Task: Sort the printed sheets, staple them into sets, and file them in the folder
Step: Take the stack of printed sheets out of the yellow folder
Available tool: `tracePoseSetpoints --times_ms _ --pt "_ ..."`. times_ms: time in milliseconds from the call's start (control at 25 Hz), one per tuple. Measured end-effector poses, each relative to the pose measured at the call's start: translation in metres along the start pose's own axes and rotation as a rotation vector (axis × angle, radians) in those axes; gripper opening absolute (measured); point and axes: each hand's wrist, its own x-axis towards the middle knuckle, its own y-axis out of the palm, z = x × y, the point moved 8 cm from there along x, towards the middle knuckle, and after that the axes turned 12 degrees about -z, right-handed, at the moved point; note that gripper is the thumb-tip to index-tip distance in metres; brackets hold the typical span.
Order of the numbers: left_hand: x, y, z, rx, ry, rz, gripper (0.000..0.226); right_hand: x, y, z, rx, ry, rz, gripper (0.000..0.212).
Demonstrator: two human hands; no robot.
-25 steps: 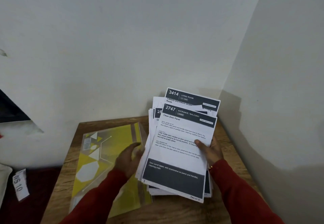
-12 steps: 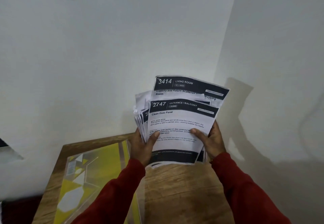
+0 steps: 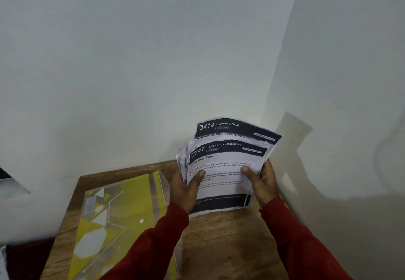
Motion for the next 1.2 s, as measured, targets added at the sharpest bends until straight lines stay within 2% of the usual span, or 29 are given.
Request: tracePoseSetpoints --times_ms 280,440,520,600,640,720,760,840,920,1040,1120,1200 --pt "-0.002 -0.002 -0.015 -0.088 0.047 -0.021 0.047 -0.003 -0.002 0.025 -0.035 -0.137 0.029 0.054" --pt "-0.010 0.005 -0.012 -0.051 0.033 0.000 0.041 -0.007 -0.002 0.018 -0.007 -0.078 0.043 0.054" --pt "-0.009 0.003 -0.009 -0.072 0.014 -0.023 0.036 -0.009 -0.002 0.022 -0.036 -0.110 0.038 0.062" --pt "-0.007 0.004 -0.005 -0.086 -0.008 -0.028 0.035 -0.009 -0.009 0.040 -0.160 -0.272 -0.085 0.086" --pt "-0.007 0.005 -0.005 -0.087 -0.014 -0.023 0.035 -0.010 -0.012 0.057 -0.295 -0.437 -0.176 0.095" --pt "-0.008 0.006 -0.008 -0.096 -0.006 -0.007 0.036 -0.027 0.001 0.100 -0.623 -0.865 -0.287 0.094" --pt "-0.008 0.007 -0.008 -0.098 0.003 -0.003 0.036 -0.038 0.016 0.115 -0.754 -1.023 -0.280 0.088" --pt "-0.008 0.009 -0.009 -0.106 0.016 0.002 0.035 -0.057 0.051 0.127 -0.980 -1.169 -0.173 0.076" --pt "-0.008 0.009 -0.010 -0.098 0.023 -0.007 0.031 -0.063 0.077 0.117 -1.104 -1.149 -0.019 0.067" --pt "-0.007 0.008 -0.011 -0.031 0.085 -0.011 0.029 -0.064 0.091 0.104 -1.095 -1.103 0.135 0.060" --pt "-0.007 0.008 -0.017 0.022 0.127 -0.008 0.040 -0.070 0.100 0.095 -1.119 -1.140 0.257 0.062" --pt "-0.006 0.008 -0.030 0.040 0.218 -0.004 0.036 -0.075 0.106 0.091 -1.063 -1.185 0.394 0.066"
